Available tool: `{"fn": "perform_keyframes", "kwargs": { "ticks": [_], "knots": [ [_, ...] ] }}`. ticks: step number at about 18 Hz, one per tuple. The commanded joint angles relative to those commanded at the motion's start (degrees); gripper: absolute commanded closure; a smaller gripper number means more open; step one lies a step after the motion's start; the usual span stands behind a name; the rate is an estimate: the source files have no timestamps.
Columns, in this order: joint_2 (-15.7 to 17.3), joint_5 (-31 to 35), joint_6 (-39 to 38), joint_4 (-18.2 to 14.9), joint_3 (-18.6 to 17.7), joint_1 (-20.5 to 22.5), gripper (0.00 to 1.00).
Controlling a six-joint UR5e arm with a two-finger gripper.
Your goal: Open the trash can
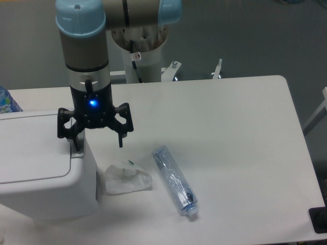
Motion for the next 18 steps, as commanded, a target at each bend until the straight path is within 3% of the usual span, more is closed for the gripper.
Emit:
{"fn": "perform_keyframes", "kwargs": {
  "ticks": [11, 13, 18],
  "knots": [
    [-0.1, -0.1, 0.4, 0.0, 0.4, 0.4, 0.0],
    [0.2, -0.7, 0.3, 0.0, 2.4, 1.1, 0.0],
    [2.5, -1.0, 0.8, 0.0, 3.5, 9.6, 0.0]
  ]
}}
